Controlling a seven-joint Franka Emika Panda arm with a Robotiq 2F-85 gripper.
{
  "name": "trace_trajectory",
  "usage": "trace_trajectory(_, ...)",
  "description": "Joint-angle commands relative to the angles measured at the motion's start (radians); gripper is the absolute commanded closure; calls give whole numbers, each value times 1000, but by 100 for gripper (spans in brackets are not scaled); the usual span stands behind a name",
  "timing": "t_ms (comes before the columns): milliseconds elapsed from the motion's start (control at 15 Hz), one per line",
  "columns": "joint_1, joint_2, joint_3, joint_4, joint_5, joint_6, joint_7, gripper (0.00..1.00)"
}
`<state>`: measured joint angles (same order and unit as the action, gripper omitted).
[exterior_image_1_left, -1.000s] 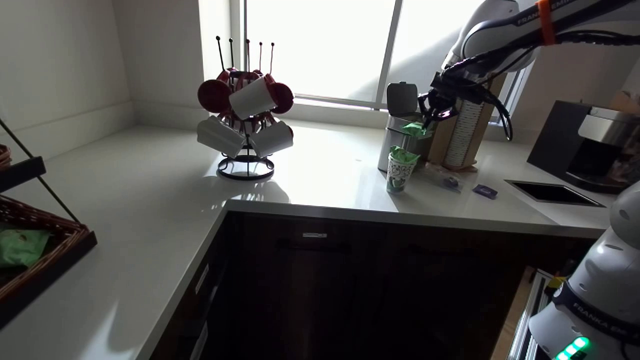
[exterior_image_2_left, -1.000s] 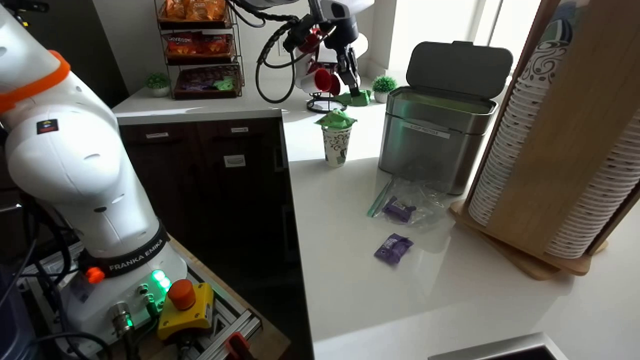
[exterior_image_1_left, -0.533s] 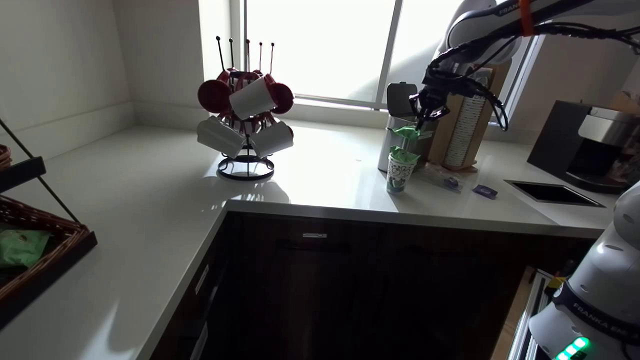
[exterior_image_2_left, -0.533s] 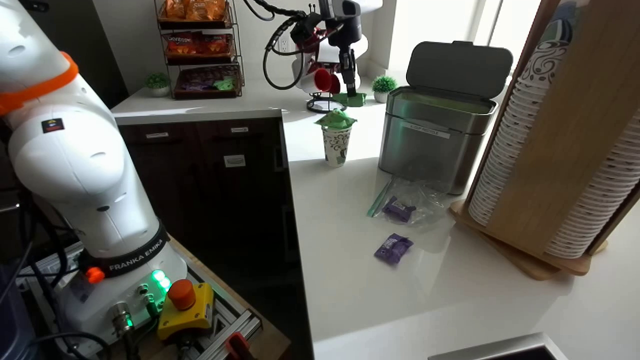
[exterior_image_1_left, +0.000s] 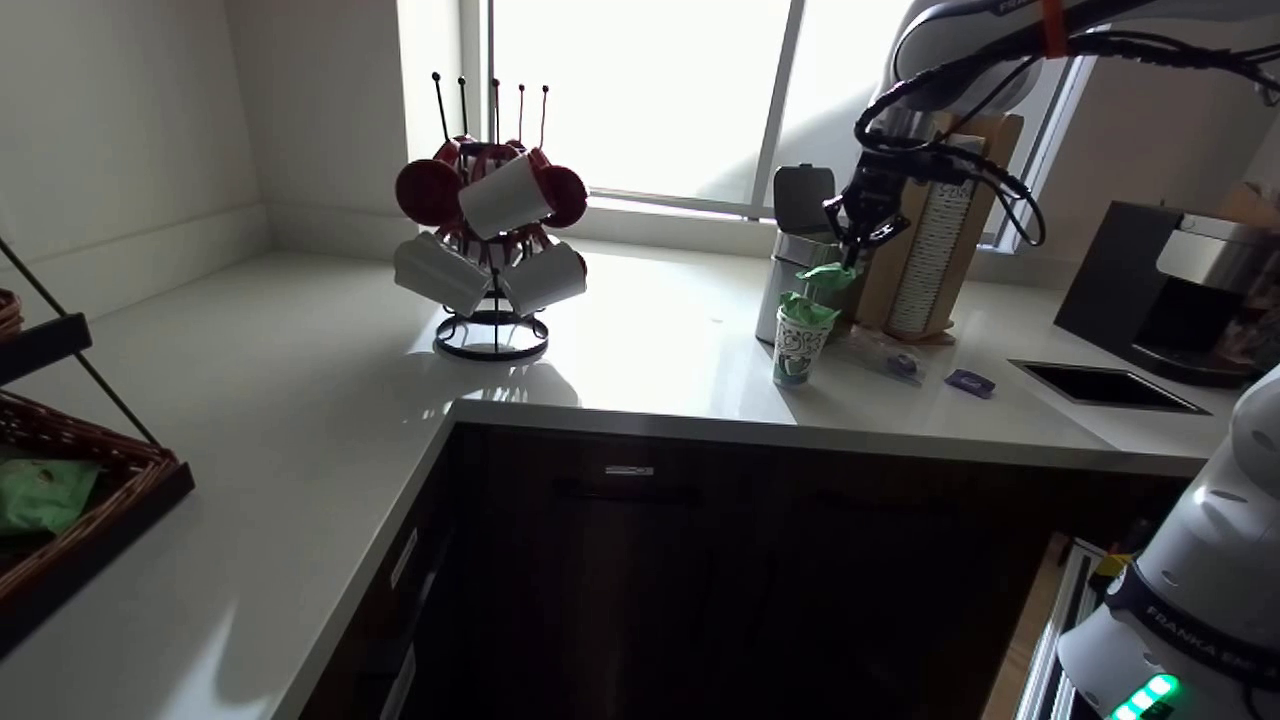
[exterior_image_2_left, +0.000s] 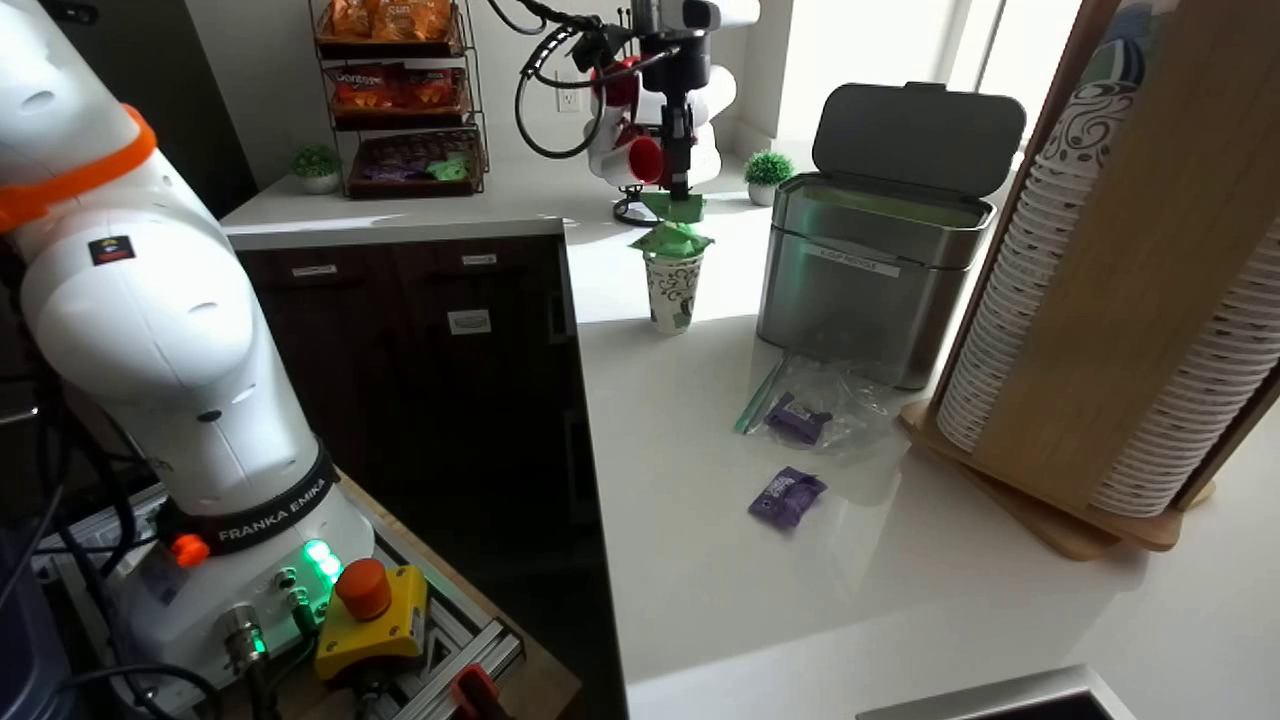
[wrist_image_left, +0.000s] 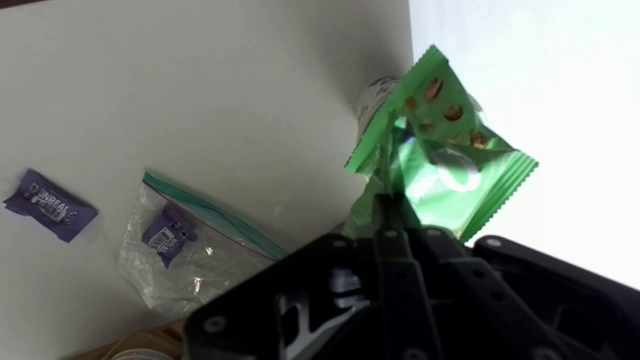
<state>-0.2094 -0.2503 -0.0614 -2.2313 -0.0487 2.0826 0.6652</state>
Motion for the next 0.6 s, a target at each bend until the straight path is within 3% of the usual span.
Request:
trace_trajectory(0,17,23,-15,27,31,-61,-53,100)
trace_trajectory(533,23,62,-18,52,39,-87,-90,100)
